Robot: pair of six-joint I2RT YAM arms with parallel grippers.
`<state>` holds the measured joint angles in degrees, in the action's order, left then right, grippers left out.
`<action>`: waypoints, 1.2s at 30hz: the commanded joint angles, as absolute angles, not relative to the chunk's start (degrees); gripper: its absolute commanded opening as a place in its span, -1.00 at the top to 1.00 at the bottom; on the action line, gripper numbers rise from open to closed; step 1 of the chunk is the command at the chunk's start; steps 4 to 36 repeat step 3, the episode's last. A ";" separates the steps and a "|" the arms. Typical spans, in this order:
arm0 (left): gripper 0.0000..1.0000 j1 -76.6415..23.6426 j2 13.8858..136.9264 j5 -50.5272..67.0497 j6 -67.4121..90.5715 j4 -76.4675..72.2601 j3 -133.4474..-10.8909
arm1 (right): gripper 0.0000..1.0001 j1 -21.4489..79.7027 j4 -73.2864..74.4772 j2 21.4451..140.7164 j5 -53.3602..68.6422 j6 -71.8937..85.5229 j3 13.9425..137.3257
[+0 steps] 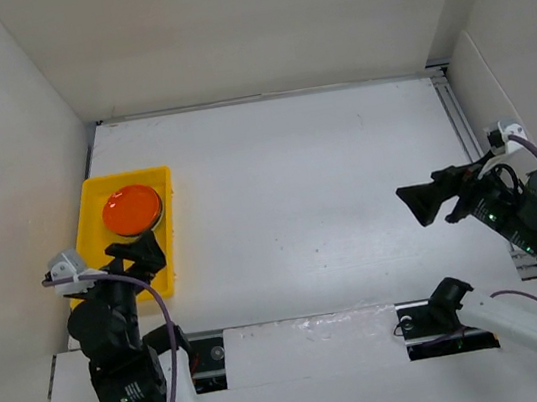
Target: Place the plates into the plastic bin on the countertop
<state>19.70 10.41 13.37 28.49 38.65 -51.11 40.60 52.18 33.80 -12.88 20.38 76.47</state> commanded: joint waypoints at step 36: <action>-0.99 19.60 11.24 10.82 28.39 38.67 -52.03 | -1.00 41.13 54.14 33.14 -14.58 18.98 78.49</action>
